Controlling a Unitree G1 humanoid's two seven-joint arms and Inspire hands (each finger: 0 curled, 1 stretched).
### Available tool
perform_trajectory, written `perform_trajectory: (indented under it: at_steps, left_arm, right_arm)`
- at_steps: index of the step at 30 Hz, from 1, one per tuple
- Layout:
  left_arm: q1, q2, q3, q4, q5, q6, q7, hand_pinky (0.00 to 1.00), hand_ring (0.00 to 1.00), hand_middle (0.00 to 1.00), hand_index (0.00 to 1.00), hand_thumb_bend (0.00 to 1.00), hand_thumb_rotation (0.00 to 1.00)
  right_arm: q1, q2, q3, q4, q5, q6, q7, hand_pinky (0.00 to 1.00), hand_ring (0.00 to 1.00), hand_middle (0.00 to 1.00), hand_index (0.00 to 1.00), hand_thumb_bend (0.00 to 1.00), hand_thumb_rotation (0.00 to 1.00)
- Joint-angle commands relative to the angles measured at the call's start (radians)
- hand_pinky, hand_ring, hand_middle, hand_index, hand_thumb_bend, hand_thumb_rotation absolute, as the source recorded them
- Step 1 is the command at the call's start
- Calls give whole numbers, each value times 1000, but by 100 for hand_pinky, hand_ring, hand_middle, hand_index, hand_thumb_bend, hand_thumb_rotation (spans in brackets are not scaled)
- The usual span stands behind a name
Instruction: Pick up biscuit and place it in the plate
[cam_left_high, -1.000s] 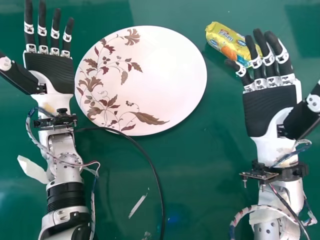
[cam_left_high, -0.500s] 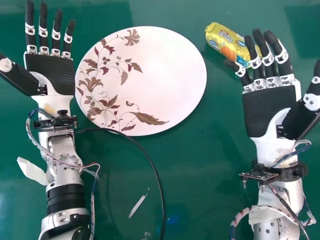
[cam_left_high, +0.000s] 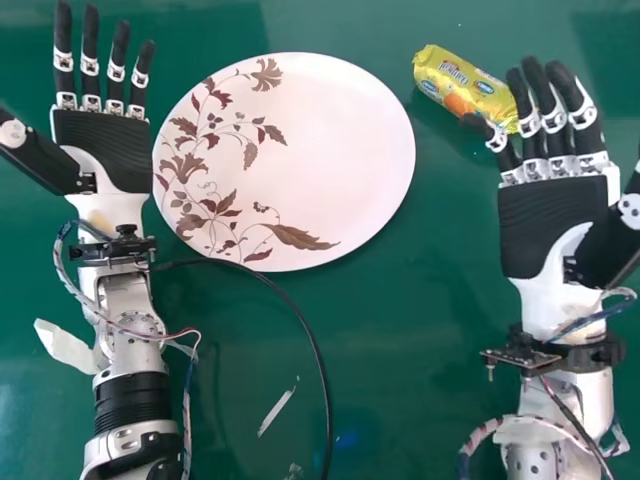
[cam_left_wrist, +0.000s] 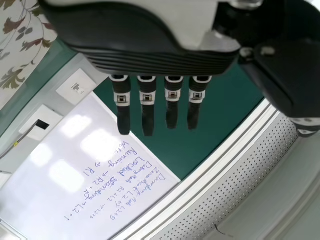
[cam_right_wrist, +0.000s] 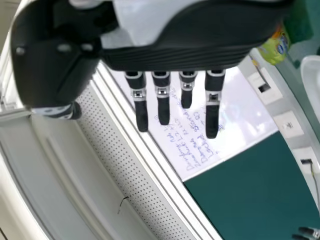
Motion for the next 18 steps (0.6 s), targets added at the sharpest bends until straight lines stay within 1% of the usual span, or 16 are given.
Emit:
perform_trajectory:
  at_steps: [1,3,4,7,10,13,14,17,18]
  left_arm:
    - [138,-32,18,89,-19,31,-19,81,86,92,89,100,83]
    - [138,-31,20,96,-17,27,-32,83,87,92,88,100,81]
    - [138,-30,21,103,-8,13,-39,83,87,92,88,100,80]
    - [137,-24,25,123,-2,-12,-74,85,88,93,88,100,77]
    - [138,-20,27,134,0,-19,-81,85,88,92,87,100,72]
    - [146,-23,21,127,6,-14,-70,81,85,89,86,100,72]
    - [148,-25,19,125,9,-15,-68,80,85,89,86,100,71]
    - [149,-24,17,131,15,-19,-74,74,82,88,84,100,71]
    - [148,-22,19,136,15,-19,-79,73,82,88,84,100,71]
  right_arm:
    - [53,9,-6,-18,-34,-33,-24,72,86,91,81,65,7]
    - [66,8,-7,-37,-56,-51,-40,73,87,92,82,64,8]
    - [70,4,-10,-43,-74,-65,-49,73,87,92,82,63,7]
    - [69,-11,-27,-52,-114,-111,-63,74,87,92,84,57,3]
    - [66,-18,-40,-64,-163,-147,-93,75,88,91,86,56,0]
    - [63,-23,-54,-80,-256,-186,-144,75,88,91,87,56,0]
    - [62,-27,-57,-84,-279,-195,-157,74,88,92,88,55,0]
    - [47,-38,-69,-83,-350,-232,-196,73,87,92,87,54,0]
    - [43,-43,-73,-84,-370,-242,-208,73,87,92,87,54,0]
